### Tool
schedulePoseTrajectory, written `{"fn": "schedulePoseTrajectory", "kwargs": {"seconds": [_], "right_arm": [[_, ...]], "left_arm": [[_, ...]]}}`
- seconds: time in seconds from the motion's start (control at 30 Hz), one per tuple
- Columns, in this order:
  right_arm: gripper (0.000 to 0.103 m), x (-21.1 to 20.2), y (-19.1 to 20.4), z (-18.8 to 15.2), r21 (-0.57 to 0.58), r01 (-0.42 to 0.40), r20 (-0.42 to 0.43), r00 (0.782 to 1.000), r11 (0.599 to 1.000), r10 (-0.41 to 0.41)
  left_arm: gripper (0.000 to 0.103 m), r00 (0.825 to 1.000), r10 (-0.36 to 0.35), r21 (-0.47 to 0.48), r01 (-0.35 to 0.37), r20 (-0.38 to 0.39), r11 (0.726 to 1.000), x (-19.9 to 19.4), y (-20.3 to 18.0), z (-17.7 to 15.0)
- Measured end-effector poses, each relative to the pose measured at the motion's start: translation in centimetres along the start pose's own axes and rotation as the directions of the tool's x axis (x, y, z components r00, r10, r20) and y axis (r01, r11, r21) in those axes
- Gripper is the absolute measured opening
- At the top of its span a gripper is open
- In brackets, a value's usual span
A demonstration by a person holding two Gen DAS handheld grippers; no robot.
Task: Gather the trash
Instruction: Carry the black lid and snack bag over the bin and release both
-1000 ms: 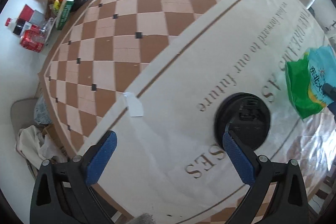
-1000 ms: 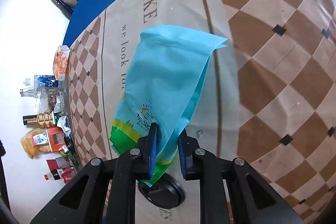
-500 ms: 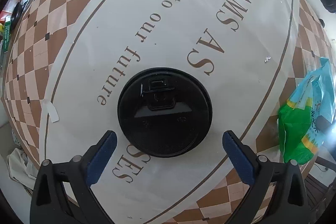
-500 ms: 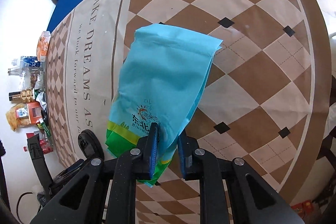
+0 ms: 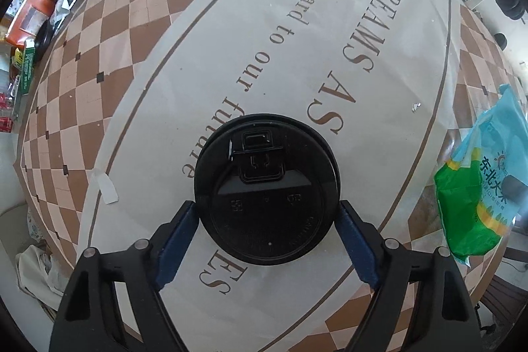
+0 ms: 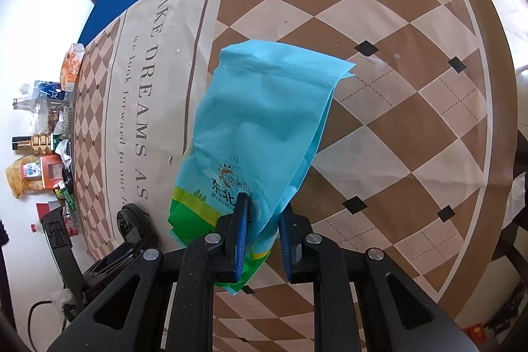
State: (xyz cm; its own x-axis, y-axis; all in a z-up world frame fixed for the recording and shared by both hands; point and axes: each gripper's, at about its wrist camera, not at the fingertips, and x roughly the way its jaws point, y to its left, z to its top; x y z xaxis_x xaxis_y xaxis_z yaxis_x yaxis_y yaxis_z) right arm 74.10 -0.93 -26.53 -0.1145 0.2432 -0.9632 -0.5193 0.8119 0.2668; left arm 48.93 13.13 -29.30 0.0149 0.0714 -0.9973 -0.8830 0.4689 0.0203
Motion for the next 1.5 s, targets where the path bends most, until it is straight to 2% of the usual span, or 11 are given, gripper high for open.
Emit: {"fn": "schedulePoseTrajectory", "kwargs": {"seconds": [0.27, 0.5, 0.7, 0.9, 1.03, 1.2, 1.37, 1.5], "right_arm": [[0.017, -1.9, 2.4, -2.0, -0.074, -0.048, 0.023, 0.999, 0.996, 0.049], [0.016, -4.2, 4.5, -6.2, -0.13, -0.084, 0.037, 0.995, 0.988, 0.09], [0.016, -6.2, 6.0, -12.5, -0.163, -0.114, 0.054, 0.991, 0.98, 0.124], [0.016, -7.2, 7.2, -22.1, -0.175, -0.12, 0.082, 0.987, 0.977, 0.136], [0.016, -6.6, 7.3, -29.5, -0.134, -0.126, 0.086, 0.987, 0.983, 0.138], [0.016, -3.7, 7.3, -39.1, -0.093, -0.13, 0.036, 0.99, 0.987, 0.134], [0.016, 1.6, 6.3, -48.3, -0.07, -0.107, -0.088, 0.991, 0.992, 0.101], [0.016, 6.8, 4.6, -53.5, -0.076, -0.068, -0.199, 0.979, 0.995, 0.052]], "left_arm": [[0.083, 0.991, -0.007, 0.033, 0.003, 0.137, 0.999, -6.7, -0.5, -2.3], [0.083, 0.976, -0.037, 0.041, 0.029, 0.216, 0.999, -10.5, 3.6, -6.3], [0.083, 0.964, -0.06, 0.065, 0.044, 0.259, 0.997, -12.5, 7.7, -11.1], [0.083, 0.955, -0.098, 0.111, 0.069, 0.281, 0.991, -13.6, 12.4, -18.5], [0.083, 0.96, -0.127, 0.13, 0.097, 0.251, 0.987, -13.2, 16.3, -24.1], [0.083, 0.974, -0.131, 0.135, 0.107, 0.185, 0.985, -10.6, 20.5, -30.1], [0.083, 0.99, -0.122, 0.113, 0.113, 0.074, 0.987, -5.6, 23.2, -34.1], [0.083, 0.991, -0.135, 0.075, 0.135, -0.006, 0.988, -0.6, 24.1, -35.8]]}}
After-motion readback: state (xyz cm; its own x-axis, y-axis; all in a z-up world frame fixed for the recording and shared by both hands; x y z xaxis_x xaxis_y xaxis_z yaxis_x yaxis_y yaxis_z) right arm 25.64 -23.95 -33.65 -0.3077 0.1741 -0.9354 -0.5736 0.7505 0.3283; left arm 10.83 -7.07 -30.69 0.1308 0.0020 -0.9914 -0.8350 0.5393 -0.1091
